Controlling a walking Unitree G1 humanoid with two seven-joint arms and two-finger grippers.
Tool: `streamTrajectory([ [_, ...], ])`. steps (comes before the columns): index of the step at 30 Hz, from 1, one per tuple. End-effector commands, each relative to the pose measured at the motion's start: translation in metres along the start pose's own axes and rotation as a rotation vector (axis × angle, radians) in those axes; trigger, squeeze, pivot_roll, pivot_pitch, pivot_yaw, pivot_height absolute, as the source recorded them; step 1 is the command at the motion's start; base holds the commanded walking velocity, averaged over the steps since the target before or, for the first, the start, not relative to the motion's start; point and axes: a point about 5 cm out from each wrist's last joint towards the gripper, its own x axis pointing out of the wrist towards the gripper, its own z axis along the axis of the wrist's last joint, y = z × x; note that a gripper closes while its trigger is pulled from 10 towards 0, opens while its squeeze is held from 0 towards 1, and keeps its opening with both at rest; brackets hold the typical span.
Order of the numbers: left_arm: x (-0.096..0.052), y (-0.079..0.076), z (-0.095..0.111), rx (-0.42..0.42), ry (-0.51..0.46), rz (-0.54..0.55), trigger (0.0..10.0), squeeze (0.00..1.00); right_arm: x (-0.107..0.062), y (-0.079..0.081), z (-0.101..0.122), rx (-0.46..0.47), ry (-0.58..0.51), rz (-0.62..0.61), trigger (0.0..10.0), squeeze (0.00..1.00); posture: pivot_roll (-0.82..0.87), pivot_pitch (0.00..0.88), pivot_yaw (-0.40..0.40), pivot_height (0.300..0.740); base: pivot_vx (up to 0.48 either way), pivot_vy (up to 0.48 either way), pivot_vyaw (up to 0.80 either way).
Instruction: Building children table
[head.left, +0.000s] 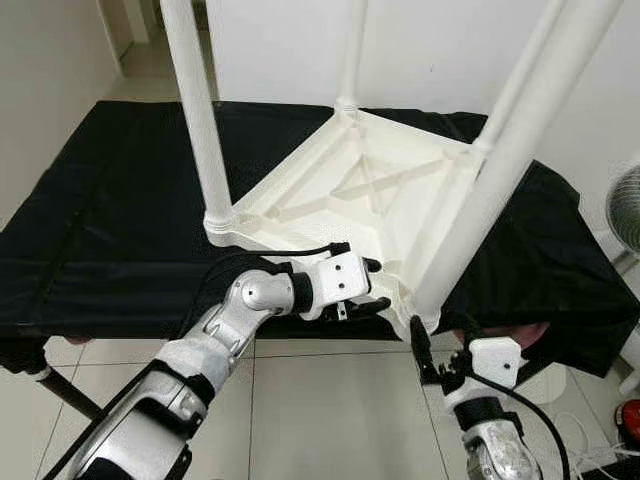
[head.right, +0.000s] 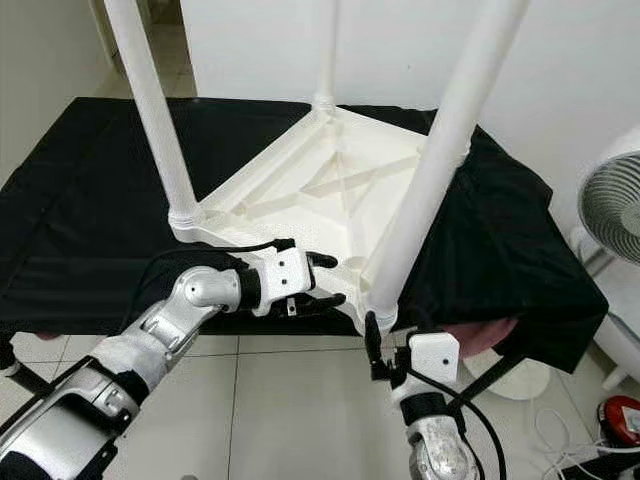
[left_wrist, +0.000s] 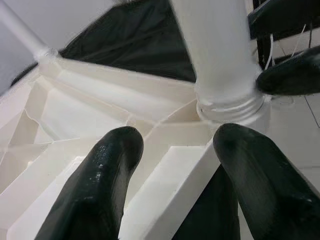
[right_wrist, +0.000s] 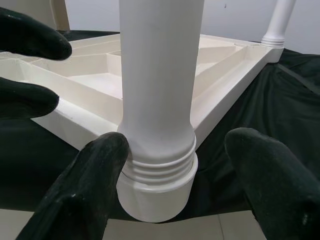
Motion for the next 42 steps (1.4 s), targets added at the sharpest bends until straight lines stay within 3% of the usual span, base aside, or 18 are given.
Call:
streamTrajectory([
  [1, 0.0, 0.008, -0.013, 0.01, 0.081, 0.023, 10.0, 0.0, -0.007, 0.0, 0.001, -0.006, 0.004, -0.003, 10.0, 0.0, -0.17, 0.0, 0.0, 0.74, 0.0, 0.0, 0.0],
  [13, -0.01, 0.012, -0.039, -0.014, 0.212, 0.037, 10.0, 0.0, -0.012, 0.001, 0.004, -0.014, 0.007, 0.001, 10.0, 0.0, -0.18, 0.005, 0.011, 0.74, 0.0, 0.0, 0.0],
  [14, -0.014, 0.012, -0.051, 0.001, 0.296, 0.041, 10.0, 0.0, -0.013, 0.001, 0.005, -0.015, 0.007, 0.003, 10.0, 0.0, -0.19, 0.009, 0.013, 0.74, 0.0, 0.0, 0.0],
  [17, -0.017, 0.013, -0.057, 0.019, 0.346, 0.043, 10.0, 0.0, -0.014, 0.001, 0.005, -0.018, 0.008, 0.004, 10.0, 0.0, -0.19, 0.009, 0.013, 0.74, 0.0, 0.0, 0.0],
  [33, -0.012, 0.031, -0.054, 0.039, 0.407, 0.133, 10.0, 0.0, -0.013, 0.002, 0.005, -0.016, 0.015, 0.009, 10.0, 0.0, -0.19, 0.013, 0.011, 0.74, 0.0, 0.0, 0.0],
  [42, -0.008, 0.032, -0.054, 0.068, 0.456, 0.119, 10.0, 0.0, -0.012, 0.003, 0.005, -0.015, 0.016, 0.007, 10.0, 0.0, -0.19, 0.017, 0.017, 0.74, 0.0, 0.0, 0.0],
])
